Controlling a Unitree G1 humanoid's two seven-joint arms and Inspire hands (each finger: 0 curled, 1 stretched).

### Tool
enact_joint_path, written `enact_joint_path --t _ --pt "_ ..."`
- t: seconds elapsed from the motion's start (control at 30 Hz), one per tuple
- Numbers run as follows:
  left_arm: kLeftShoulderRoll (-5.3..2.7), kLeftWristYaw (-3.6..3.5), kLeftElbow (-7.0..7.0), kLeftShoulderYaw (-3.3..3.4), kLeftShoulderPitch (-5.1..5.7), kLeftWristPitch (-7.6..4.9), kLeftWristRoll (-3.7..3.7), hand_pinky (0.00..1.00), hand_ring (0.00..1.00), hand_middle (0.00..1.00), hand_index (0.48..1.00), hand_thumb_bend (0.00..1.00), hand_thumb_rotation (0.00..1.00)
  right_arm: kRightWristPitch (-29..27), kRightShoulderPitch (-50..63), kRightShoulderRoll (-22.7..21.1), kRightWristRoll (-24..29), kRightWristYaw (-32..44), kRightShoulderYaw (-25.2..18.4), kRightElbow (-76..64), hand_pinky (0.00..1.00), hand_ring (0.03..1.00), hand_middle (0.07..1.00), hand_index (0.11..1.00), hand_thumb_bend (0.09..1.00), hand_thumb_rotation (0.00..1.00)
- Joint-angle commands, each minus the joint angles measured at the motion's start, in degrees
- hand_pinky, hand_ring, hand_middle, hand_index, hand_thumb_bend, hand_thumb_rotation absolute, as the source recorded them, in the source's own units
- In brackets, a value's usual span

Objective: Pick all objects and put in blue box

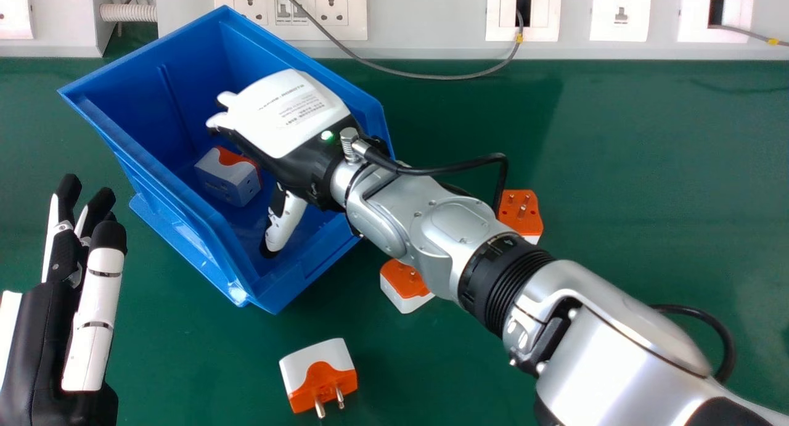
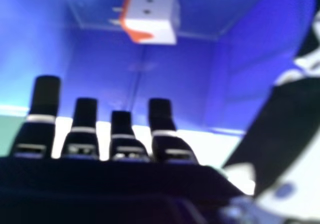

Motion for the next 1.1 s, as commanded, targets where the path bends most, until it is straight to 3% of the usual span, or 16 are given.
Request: enact_joint_path --t 0.0,0.43,0.77,0.93,1.07 --pt "-0.07 0.44 -1.16 0.05 -0.07 -0.61 0.39 0.97 0.98 0.97 0.998 0.47 0.83 -0.3 -0.9 0.2 -0.3 -1.9 -0.1 -1.9 0.7 0.885 0.936 0.848 0.919 0.31" --pt "0.46 0.22 -0.23 0.42 -1.55 -0.09 -0.23 0.97 0.98 0.97 0.998 0.45 0.83 -1.8 1.8 -5.0 -2.1 -5.2 -0.2 -10.8 0.77 0.898 0.955 0.861 0.896 0.23" --pt "1.61 -1.07 -0.4 1.19 -2.17 0.6 -1.75 0.99 0.99 0.97 1.0 0.45 0.83 -2.1 10.9 -14.7 -3.9 -3.8 -1.7 -31.4 0.78 0.911 0.96 0.853 0.912 0.14" --pt "2.17 -1.63 0.43 1.67 -2.92 0.88 -2.02 1.0 0.99 0.97 1.0 0.46 0.83 0.8 16.4 -18.2 -6.1 -0.4 -3.1 -43.3 0.79 0.925 0.959 0.853 0.929 0.2" --pt "2.34 -2.07 0.28 1.73 -3.04 0.89 -2.17 1.0 0.99 0.97 1.0 0.46 0.84 2.0 20.3 -20.4 -6.6 3.4 -5.0 -51.5 0.81 0.934 0.961 0.853 0.92 0.23"
